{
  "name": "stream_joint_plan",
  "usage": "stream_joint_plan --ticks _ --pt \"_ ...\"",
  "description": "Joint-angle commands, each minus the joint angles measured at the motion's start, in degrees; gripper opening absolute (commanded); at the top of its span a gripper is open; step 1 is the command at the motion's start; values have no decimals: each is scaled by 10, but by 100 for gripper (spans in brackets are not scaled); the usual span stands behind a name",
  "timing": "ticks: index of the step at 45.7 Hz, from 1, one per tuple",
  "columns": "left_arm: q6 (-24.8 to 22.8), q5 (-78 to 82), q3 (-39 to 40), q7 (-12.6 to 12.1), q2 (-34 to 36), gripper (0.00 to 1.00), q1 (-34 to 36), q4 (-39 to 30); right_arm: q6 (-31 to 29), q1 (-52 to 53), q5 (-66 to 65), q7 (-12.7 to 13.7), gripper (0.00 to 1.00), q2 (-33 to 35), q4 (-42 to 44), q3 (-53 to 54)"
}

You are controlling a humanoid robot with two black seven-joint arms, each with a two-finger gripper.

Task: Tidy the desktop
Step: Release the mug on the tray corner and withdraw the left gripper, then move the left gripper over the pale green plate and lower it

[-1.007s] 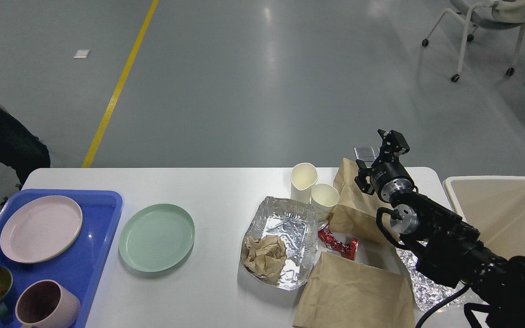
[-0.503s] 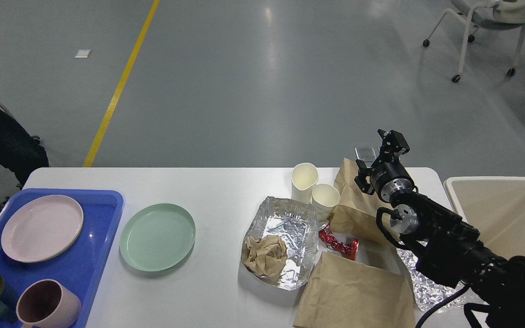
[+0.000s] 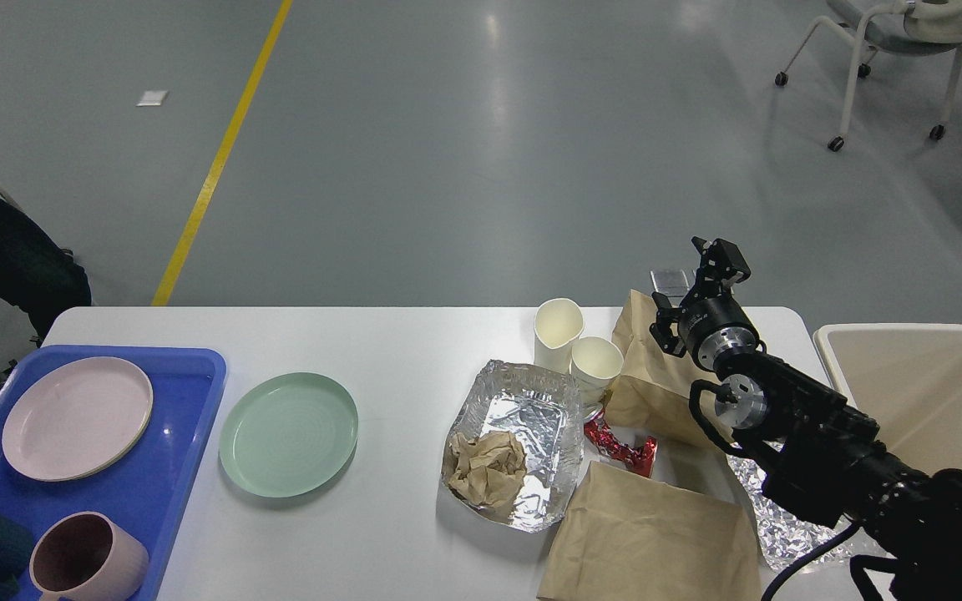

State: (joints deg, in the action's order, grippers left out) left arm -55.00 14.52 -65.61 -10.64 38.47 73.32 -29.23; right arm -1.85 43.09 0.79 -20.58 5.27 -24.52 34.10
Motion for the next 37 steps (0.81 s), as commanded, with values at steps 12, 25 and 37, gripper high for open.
stream_joint_plan --ticks 12,25,37 --pt "0 -5 -97 216 -51 92 102 -7 0 1 0 0 100 0 0 0" --pt "42 -8 -165 259 -143 92 161 -48 0 0 0 0 100 0 0 0" --pt "43 -8 -173 260 -197 93 178 -68 0 1 0 0 100 0 0 0"
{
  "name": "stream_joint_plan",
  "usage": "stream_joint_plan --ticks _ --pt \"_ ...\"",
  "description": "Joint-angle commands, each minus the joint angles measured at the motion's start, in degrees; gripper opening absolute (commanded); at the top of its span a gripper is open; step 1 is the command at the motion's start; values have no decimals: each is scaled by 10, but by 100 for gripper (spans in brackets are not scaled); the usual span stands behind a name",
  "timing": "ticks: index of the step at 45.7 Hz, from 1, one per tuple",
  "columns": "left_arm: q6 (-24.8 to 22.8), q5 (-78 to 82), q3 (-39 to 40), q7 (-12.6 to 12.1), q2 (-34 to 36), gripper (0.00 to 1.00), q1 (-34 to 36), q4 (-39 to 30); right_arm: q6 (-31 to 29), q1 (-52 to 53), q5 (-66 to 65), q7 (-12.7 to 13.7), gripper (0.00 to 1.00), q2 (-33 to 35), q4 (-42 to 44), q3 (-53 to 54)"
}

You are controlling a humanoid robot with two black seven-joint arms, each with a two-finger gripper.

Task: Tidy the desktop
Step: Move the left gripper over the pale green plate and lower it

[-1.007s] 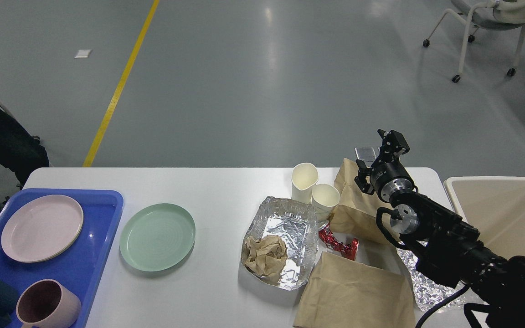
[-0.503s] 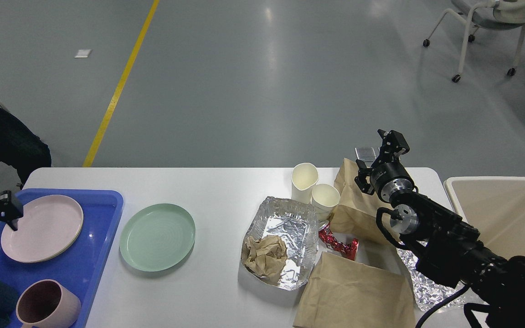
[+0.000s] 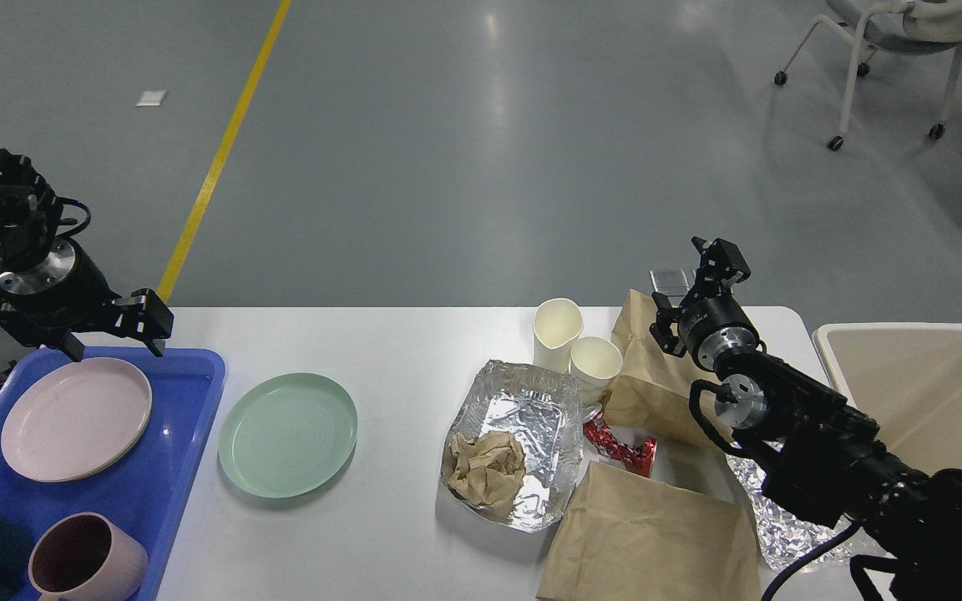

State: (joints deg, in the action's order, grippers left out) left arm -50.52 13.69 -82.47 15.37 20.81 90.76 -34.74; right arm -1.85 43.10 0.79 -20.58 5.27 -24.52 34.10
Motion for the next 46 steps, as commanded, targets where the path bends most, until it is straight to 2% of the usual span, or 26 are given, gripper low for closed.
stream_joint_plan --ticks 1,14,20,26,43,46 --pt "-3 0 -6 0 -24 93 4 -16 0 0 0 0 100 0 0 0" --pt "-6 1 0 -4 -81 95 -3 -18 0 0 0 0 100 0 0 0" --pt "-45 0 22 -1 -88 95 -16 -19 0 0 0 0 100 0 0 0" --pt "-45 -1 64 -2 -98 95 -28 -19 0 1 0 0 100 0 0 0" --pt "-45 -2 84 -5 -117 95 -43 -16 0 1 0 0 100 0 0 0" --pt "-45 -2 81 -16 -135 95 -46 -16 0 0 0 0 100 0 0 0"
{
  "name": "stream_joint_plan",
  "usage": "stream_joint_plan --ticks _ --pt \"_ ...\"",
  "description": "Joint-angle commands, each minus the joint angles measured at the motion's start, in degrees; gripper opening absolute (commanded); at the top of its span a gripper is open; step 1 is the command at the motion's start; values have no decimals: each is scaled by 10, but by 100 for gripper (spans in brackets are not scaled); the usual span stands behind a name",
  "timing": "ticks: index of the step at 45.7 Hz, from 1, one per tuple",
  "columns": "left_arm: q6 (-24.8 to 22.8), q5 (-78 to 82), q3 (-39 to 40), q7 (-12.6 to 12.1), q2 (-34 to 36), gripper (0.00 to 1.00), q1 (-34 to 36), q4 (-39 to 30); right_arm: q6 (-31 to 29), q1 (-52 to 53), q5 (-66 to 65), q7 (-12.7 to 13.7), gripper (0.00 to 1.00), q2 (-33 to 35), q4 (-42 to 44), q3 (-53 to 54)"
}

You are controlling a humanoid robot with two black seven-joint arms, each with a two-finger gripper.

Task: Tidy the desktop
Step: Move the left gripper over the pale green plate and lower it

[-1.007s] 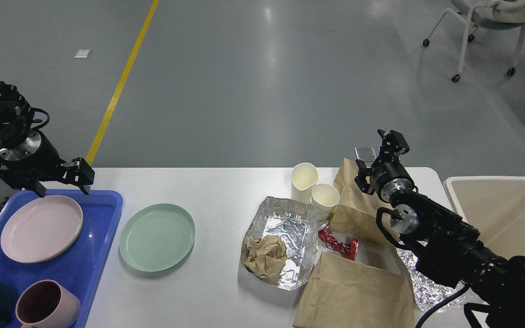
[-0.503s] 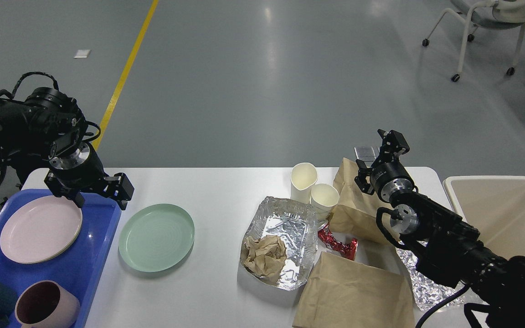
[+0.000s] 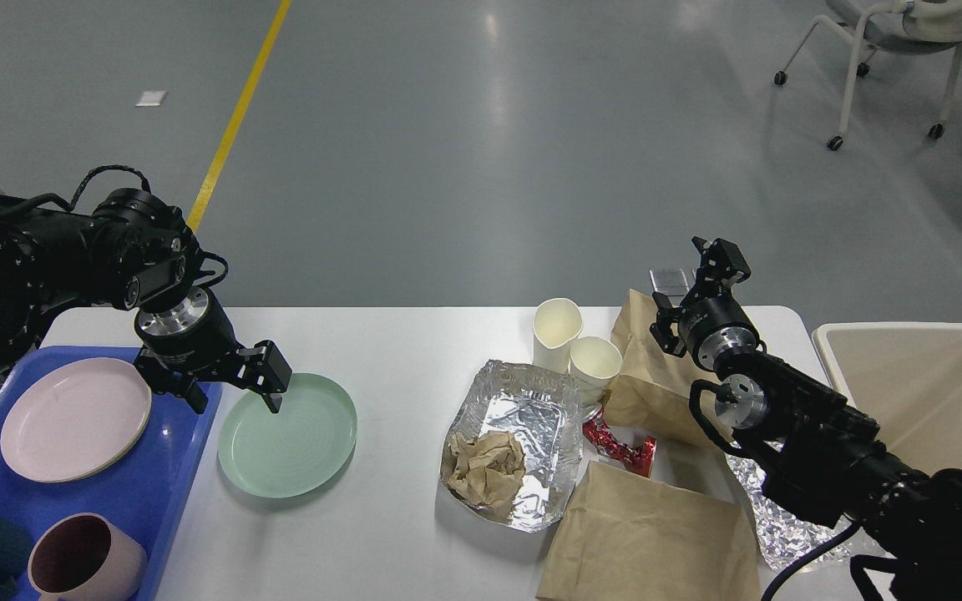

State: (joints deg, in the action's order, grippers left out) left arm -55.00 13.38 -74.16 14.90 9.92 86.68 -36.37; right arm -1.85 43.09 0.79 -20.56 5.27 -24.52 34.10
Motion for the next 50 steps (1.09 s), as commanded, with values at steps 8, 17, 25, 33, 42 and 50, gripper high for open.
stream_joint_plan --ticks 8,17,25,33,42,50 --pt "0 2 2 -98 -60 95 -15 2 0 0 0 0 100 0 0 0" --pt "32 1 2 -154 -91 95 -24 2 0 0 0 0 100 0 0 0" --pt "46 0 18 -157 -115 95 -33 5 0 0 0 0 100 0 0 0" --pt "48 0 39 -159 -134 95 -49 11 0 0 0 0 100 0 0 0" --pt "77 1 35 -160 -166 95 -77 53 0 0 0 -1 100 0 0 0" --pt "132 1 38 -183 -169 95 -87 53 0 1 0 0 100 0 0 0"
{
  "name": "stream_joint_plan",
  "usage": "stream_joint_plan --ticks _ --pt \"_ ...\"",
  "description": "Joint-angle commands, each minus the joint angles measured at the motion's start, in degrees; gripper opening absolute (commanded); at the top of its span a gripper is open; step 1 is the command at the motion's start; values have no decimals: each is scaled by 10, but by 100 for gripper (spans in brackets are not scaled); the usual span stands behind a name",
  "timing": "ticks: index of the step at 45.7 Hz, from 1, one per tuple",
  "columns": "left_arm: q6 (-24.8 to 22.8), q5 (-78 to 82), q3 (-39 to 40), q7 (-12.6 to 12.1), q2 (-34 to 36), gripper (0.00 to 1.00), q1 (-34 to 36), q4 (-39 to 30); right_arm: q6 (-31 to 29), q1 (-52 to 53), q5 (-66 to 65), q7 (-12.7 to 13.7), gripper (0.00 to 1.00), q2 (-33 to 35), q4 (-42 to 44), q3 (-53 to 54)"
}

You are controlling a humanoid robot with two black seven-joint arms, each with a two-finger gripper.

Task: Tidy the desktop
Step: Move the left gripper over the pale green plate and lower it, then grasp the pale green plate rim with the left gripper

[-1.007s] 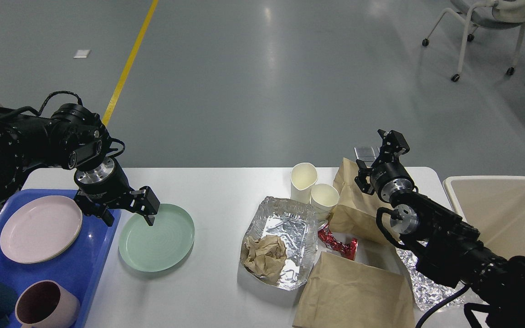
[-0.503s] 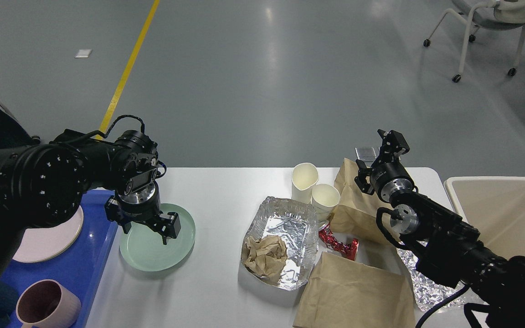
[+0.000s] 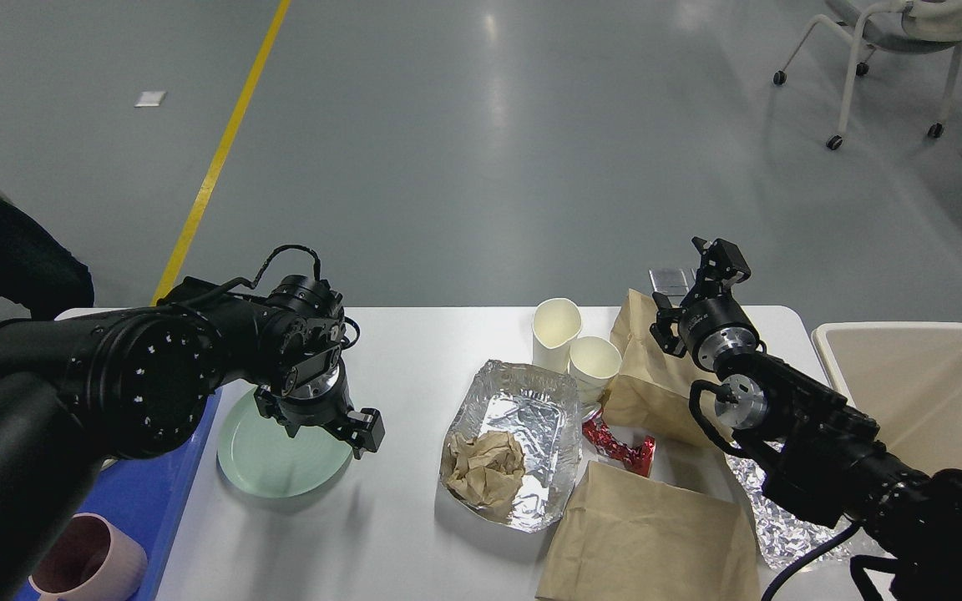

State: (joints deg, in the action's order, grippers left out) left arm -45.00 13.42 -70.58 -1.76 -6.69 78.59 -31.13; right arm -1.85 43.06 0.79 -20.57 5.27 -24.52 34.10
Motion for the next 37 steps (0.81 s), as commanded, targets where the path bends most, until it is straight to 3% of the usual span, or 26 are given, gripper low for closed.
stream_joint_plan --ticks 1,8,27,37 --pt "36 0 3 -20 -3 95 -8 1 0 1 0 0 100 0 0 0" --pt "50 0 4 -40 -17 95 -20 4 0 0 0 0 100 0 0 0" --pt "52 -1 4 -40 -29 85 -44 18 0 0 0 0 100 0 0 0" --pt "53 -1 5 -40 -29 73 -49 19 0 0 0 0 100 0 0 0"
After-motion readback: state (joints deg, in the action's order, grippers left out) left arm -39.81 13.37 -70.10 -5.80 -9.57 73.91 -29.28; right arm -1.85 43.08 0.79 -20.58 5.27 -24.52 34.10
